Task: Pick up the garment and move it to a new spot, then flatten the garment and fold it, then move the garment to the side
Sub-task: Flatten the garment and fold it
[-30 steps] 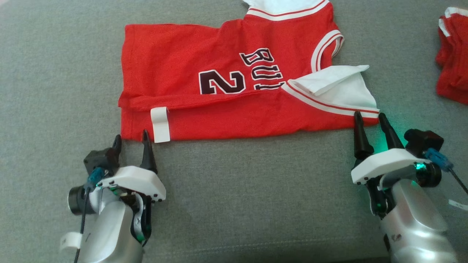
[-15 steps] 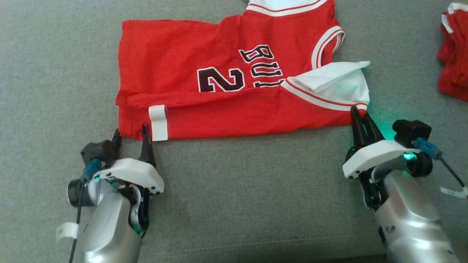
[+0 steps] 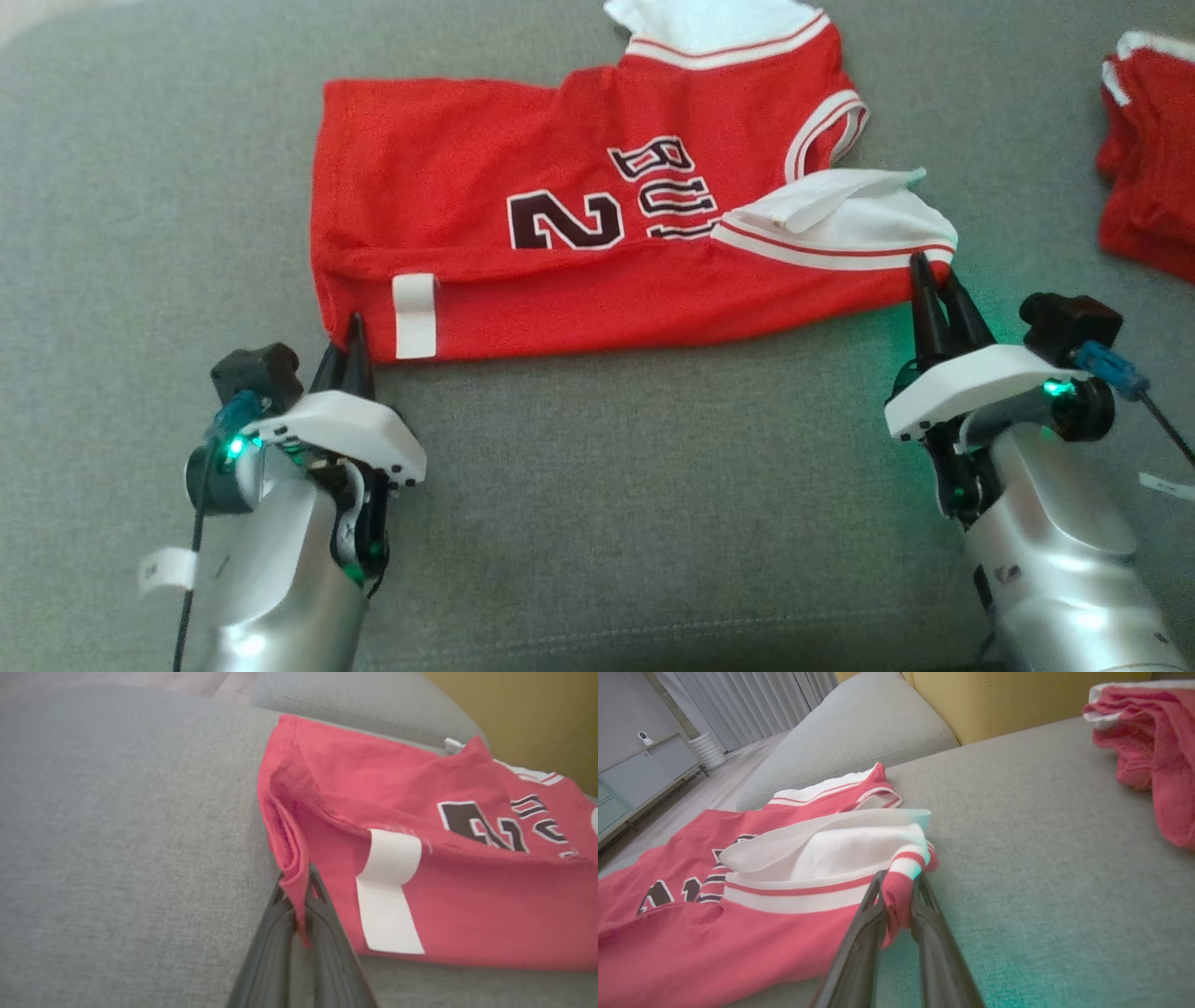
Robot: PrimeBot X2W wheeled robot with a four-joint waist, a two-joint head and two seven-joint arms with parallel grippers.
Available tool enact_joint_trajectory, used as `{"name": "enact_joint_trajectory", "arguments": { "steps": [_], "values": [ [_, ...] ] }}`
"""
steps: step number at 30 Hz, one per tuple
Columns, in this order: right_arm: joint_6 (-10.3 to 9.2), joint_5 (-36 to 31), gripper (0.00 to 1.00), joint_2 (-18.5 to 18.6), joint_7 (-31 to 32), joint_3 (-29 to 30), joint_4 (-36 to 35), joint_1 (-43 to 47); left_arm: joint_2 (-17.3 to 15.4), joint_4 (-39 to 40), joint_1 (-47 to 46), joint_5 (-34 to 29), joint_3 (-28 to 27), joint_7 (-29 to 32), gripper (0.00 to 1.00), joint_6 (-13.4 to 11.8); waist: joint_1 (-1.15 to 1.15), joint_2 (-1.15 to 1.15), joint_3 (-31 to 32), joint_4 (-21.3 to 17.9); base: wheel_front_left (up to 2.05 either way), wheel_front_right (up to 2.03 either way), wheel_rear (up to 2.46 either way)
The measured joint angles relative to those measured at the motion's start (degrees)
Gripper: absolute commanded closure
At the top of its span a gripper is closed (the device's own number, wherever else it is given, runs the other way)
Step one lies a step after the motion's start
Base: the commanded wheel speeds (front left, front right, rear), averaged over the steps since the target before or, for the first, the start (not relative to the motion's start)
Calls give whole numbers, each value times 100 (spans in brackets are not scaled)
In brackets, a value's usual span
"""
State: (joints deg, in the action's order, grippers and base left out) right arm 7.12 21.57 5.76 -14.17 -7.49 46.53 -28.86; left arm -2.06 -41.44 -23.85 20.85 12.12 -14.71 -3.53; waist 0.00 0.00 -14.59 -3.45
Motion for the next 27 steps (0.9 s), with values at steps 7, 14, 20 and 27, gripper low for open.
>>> {"name": "enact_joint_trajectory", "arguments": {
  "steps": [7,14,20,27],
  "values": [
    [0,109,100,52,-2,56,27,-104,32,430,210,-261,-272,0,100,4,0,0,567,43,0,0,0],
    [0,278,100,53,135,20,-15,340,44,361,1060,-180,-313,1,100,-1,0,0,1241,42,0,0,0],
    [0,463,100,53,419,34,-221,1377,43,361,1858,58,-112,5,57,-155,-1,0,1317,43,0,0,0],
    [-1,437,0,75,521,301,-686,1501,9,711,1767,-167,-115,5,0,-250,0,0,1031,73,0,0,0]
  ]
}}
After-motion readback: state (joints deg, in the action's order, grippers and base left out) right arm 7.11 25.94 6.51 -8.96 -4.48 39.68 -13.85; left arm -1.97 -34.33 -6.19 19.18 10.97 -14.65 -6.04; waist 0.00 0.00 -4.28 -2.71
